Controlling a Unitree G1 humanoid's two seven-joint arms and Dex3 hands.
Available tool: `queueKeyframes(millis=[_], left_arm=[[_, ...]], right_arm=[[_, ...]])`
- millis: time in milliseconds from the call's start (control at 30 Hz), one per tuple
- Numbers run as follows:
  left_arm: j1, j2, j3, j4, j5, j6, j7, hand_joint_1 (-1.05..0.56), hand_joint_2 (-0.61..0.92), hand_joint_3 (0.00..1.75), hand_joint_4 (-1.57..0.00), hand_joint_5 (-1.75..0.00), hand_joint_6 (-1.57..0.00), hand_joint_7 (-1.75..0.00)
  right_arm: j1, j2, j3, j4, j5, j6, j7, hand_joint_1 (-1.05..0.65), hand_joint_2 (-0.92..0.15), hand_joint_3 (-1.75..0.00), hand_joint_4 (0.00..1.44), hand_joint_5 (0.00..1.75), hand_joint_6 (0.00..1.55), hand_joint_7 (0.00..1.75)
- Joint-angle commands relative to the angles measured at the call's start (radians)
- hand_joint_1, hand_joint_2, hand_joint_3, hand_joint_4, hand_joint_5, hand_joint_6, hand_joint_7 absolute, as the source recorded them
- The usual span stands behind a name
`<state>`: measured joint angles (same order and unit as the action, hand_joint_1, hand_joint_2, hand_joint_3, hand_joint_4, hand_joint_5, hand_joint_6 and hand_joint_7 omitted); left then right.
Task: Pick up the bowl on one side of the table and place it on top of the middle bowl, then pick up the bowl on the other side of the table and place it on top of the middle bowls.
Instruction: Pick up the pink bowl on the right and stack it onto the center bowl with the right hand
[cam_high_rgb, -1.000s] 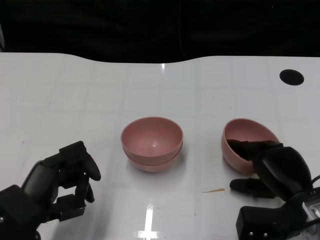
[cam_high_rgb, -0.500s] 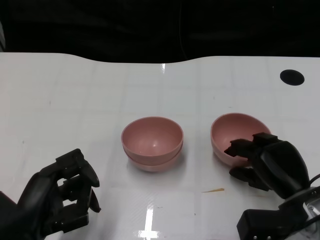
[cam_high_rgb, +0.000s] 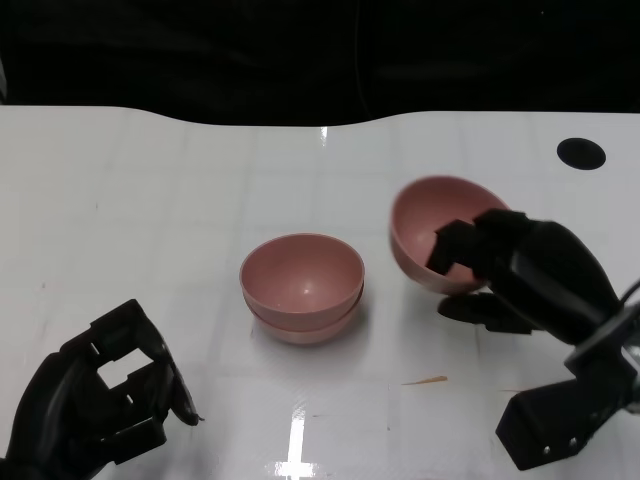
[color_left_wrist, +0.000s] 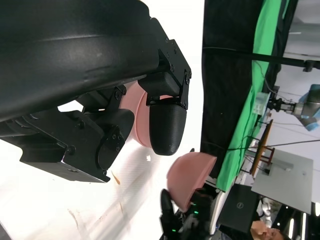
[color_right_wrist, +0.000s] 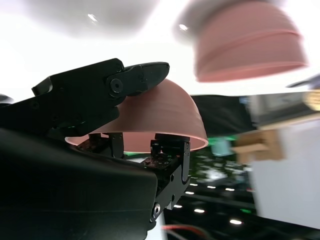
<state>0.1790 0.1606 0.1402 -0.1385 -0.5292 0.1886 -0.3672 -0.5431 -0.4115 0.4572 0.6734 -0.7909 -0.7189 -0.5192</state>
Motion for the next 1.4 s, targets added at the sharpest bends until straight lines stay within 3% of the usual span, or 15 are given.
queueKeyframes(millis=[33, 167, 533, 633, 767, 933, 1033, 1400], left_arm=[[-0.003, 0.009, 0.016, -0.019, -0.019, 0.034, -0.009, 0.14, 0.80, 1.36, -0.85, -1.75, -0.63, -1.75], [-0.005, 0.006, 0.024, -0.030, -0.038, 0.067, -0.003, 0.14, 0.82, 1.37, -0.84, -1.75, -0.62, -1.75], [-0.010, -0.005, 0.021, -0.035, -0.013, 0.068, 0.005, 0.16, 0.85, 1.35, -0.81, -1.75, -0.60, -1.75], [-0.011, -0.008, 0.019, -0.032, -0.003, 0.062, 0.004, 0.16, 0.85, 1.34, -0.82, -1.75, -0.60, -1.75], [-0.012, -0.011, 0.023, -0.039, 0.005, 0.072, 0.014, 0.15, 0.84, 1.33, -0.82, -1.75, -0.59, -1.75], [-0.009, -0.021, 0.024, -0.053, 0.007, 0.085, 0.029, 0.14, 0.84, 1.31, -0.81, -1.75, -0.58, -1.75], [-0.012, -0.027, 0.028, -0.052, 0.002, 0.091, 0.030, 0.13, 0.86, 1.31, -0.80, -1.75, -0.58, -1.75], [-0.022, -0.028, 0.029, -0.011, 0.031, 0.045, 0.010, 0.12, 0.77, 1.37, -0.86, -1.75, -0.65, -1.75]], right_arm=[[-0.048, -0.022, -0.022, -0.067, 0.037, -0.032, 0.076, -0.20, -0.91, -0.28, 0.73, 1.75, 0.49, 1.75], [-0.101, -0.001, -0.023, -0.113, 0.054, -0.062, 0.150, -0.19, -0.88, -0.27, 0.81, 1.75, 0.58, 1.75], [-0.231, 0.091, 0.005, -0.109, 0.060, -0.073, 0.300, -0.20, -0.84, -0.29, 0.83, 1.75, 0.62, 1.75], [-0.248, 0.116, 0.020, -0.109, 0.053, -0.088, 0.317, -0.21, -0.64, -0.68, 0.83, 1.75, 0.63, 1.75], [-0.254, 0.151, 0.044, -0.101, 0.047, -0.111, 0.332, -0.21, -0.53, -0.75, 0.82, 1.75, 0.62, 1.75], [-0.260, 0.190, 0.070, -0.058, 0.035, -0.141, 0.322, -0.17, -0.48, -0.77, 0.85, 1.75, 0.63, 1.75], [-0.265, 0.215, 0.078, 0.000, 0.046, -0.162, 0.325, -0.19, -0.51, -0.82, 0.85, 1.75, 0.62, 1.75], [-0.338, 0.251, 0.104, 0.234, -0.023, -0.163, 0.181, -0.20, -0.50, -1.03, 0.87, 1.75, 0.63, 1.75]])
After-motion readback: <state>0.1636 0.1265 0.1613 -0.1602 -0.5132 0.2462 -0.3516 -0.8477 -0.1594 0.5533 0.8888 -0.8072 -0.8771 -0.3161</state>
